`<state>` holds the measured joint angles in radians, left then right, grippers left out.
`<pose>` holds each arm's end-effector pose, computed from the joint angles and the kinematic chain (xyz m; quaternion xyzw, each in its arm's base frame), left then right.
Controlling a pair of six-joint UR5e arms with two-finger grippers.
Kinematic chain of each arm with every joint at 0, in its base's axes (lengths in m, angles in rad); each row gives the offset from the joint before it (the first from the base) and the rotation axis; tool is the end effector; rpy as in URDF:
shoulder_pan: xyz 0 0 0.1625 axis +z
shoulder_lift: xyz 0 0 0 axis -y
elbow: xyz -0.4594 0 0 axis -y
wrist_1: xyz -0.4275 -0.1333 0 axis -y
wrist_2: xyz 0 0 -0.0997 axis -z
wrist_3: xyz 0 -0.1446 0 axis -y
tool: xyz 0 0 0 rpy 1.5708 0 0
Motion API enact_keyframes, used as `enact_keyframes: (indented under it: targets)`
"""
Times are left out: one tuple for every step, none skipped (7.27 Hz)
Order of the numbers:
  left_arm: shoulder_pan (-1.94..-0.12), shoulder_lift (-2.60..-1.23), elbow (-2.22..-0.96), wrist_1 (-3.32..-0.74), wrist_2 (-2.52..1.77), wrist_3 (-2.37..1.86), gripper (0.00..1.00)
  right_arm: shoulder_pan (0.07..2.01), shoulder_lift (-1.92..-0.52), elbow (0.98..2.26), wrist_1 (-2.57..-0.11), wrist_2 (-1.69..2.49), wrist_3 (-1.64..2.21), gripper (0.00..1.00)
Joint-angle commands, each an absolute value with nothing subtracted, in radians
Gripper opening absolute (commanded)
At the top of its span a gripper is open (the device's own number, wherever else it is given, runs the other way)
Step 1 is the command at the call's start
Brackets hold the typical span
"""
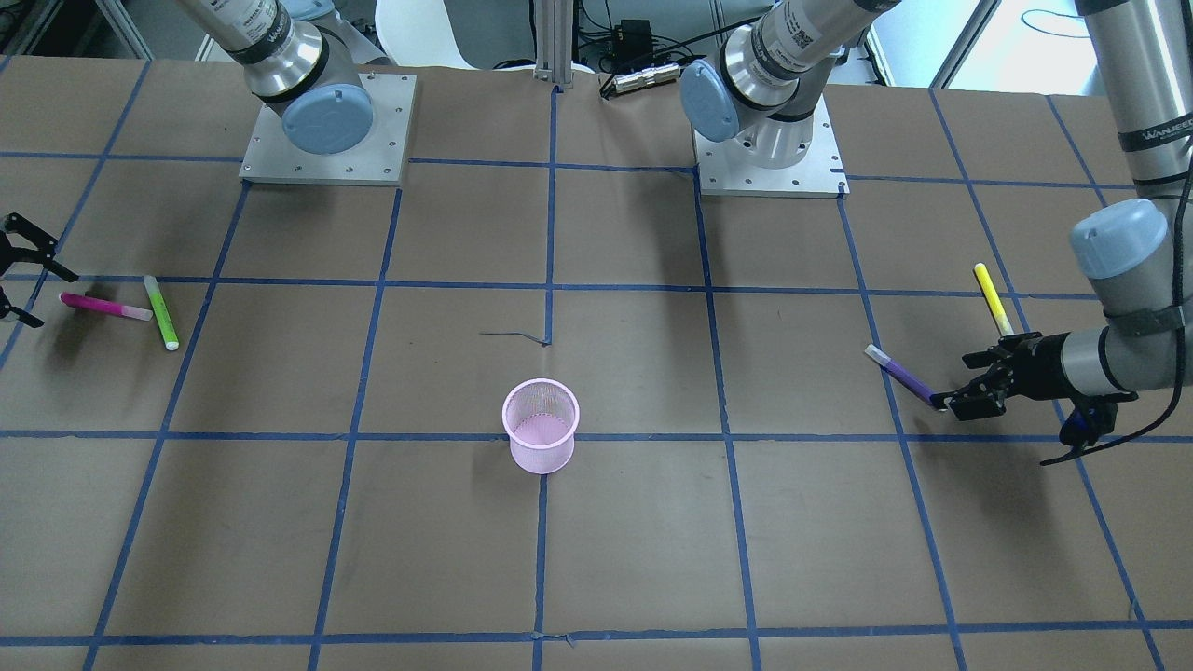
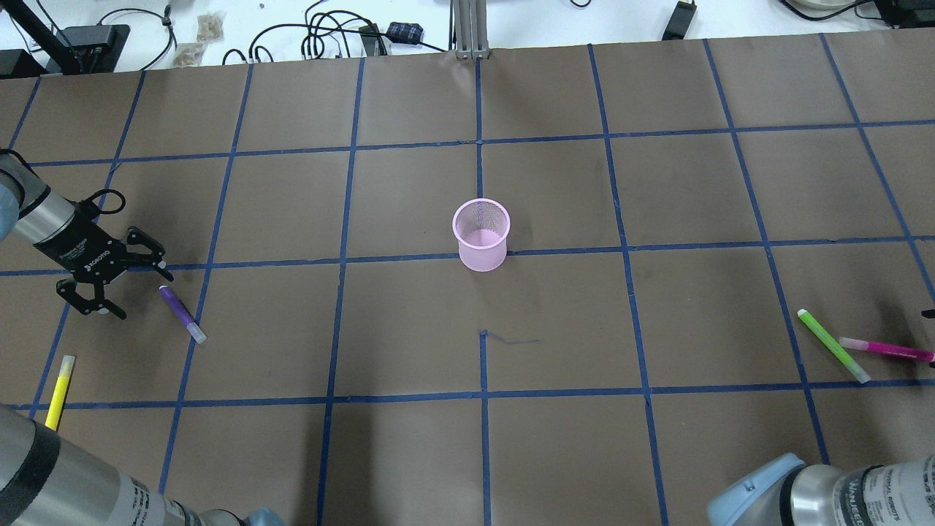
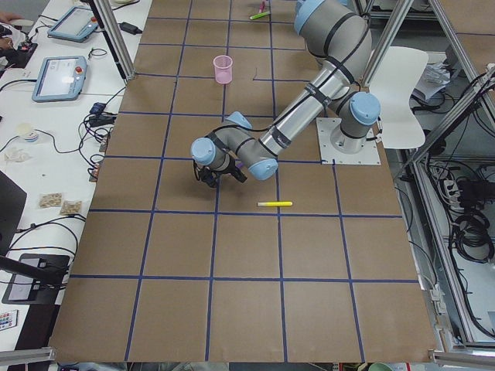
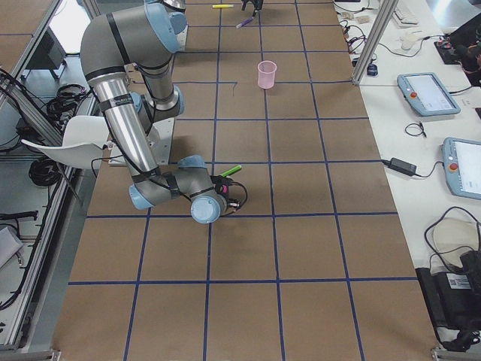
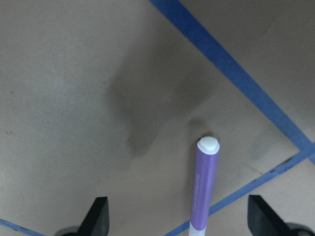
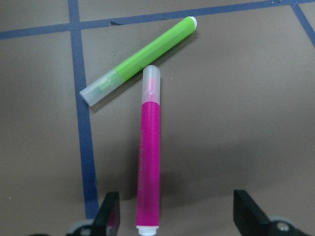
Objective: Insert purple and pink pens into pink cup
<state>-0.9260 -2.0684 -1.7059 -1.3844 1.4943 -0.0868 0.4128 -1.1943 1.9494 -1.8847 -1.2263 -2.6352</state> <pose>0.2403 -0.5597 0.1403 0.3565 -0.9070 -0.2023 0.0968 -0.3961 -0.3723 0.1311 -0.6195 0.7361 -0.2274 0.1507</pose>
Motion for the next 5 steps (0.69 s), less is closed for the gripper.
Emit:
enact_keyframes:
  targets:
    - [-0.931,-2.088,-1.712,-1.332,1.465,-0.103,1.00,0.413,-1.181,1.954,-1.884,-1.236,-2.646,0.70]
    - [-0.931,-2.094,-1.713,-1.328,1.465,-0.100,1.00,0.413,-1.171,1.954,-1.884,-1.238,-2.642,0.69]
    - [-0.931,-2.095,-1.715,-1.328,1.465,-0.098,1.00,0.413,-1.166,1.953,-1.884,-1.239,-2.642,0.48]
    - [-0.931,-2.097,-1.717,-1.330,1.460,-0.098,0.97,0.413,-1.166,1.953,-1.884,-1.250,-2.640,0.12]
    - [-0.931,-2.097,-1.717,-1.328,1.460,-0.097,0.90,0.413,-1.167,1.953,-1.884,-1.267,-2.637,0.00]
